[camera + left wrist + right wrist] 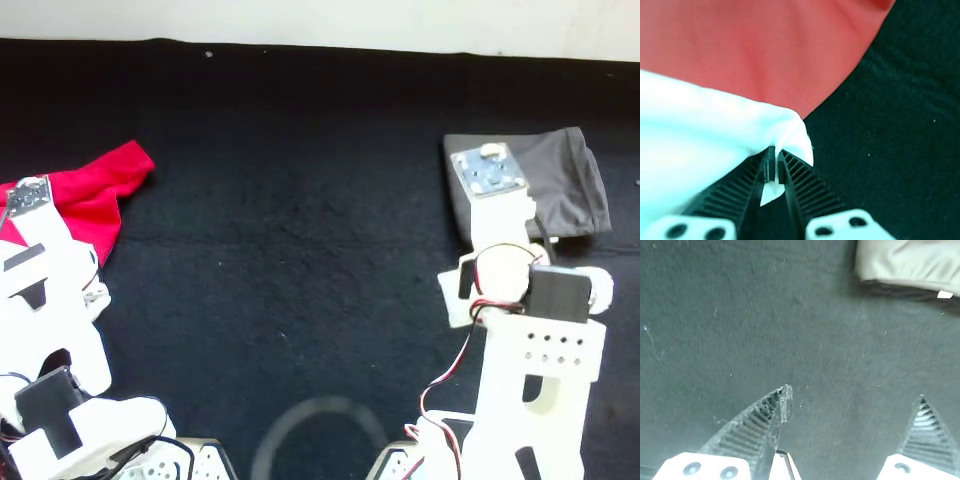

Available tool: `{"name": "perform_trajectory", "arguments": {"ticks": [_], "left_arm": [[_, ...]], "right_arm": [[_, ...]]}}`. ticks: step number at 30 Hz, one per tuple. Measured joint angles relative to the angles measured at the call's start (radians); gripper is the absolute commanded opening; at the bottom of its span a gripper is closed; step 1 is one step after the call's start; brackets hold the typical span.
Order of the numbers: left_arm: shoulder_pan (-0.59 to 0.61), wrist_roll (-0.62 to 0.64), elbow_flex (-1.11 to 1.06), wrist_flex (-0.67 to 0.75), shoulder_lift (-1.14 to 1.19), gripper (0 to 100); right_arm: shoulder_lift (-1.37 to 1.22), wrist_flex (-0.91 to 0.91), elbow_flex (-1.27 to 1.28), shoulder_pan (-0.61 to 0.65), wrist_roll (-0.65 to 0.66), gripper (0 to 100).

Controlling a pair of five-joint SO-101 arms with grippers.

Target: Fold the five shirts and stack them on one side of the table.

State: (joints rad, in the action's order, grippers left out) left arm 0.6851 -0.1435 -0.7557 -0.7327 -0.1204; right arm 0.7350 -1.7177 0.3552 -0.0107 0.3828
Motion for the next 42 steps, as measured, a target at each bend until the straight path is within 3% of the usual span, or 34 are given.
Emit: {"name": "perform_trajectory", "arguments": {"ticks": [5, 11, 18, 22, 27, 32, 42], "left_arm": [[-0.035, -0.002, 0.015, -0.086, 0.000, 1], [-0.167, 0.000, 0.172, -0.430, -0.147, 1], [-0.391, 0.000, 0.417, -0.700, -0.393, 1], [-0.571, 0.000, 0.442, -0.798, -0.453, 1], [-0.689, -0.003, 0.239, -0.769, -0.456, 3], [-0.689, 0.000, -0.008, -0.580, -0.456, 23], [-0.690, 0.129, -0.144, -0.459, -0.451, 25]], "right_arm": [[0.000, 0.002, 0.006, 0.000, 0.000, 35.3], [0.000, 0.002, 0.009, 0.000, 0.000, 35.3], [0.000, 0.002, 0.009, 0.000, 0.000, 35.3], [0.000, 0.002, 0.009, 0.000, 0.000, 35.3], [0.000, 0.002, 0.009, 0.000, 0.000, 35.3], [0.000, 0.002, 0.009, 0.000, 0.000, 35.3], [0.000, 0.002, 0.009, 0.000, 0.000, 35.3]]}}
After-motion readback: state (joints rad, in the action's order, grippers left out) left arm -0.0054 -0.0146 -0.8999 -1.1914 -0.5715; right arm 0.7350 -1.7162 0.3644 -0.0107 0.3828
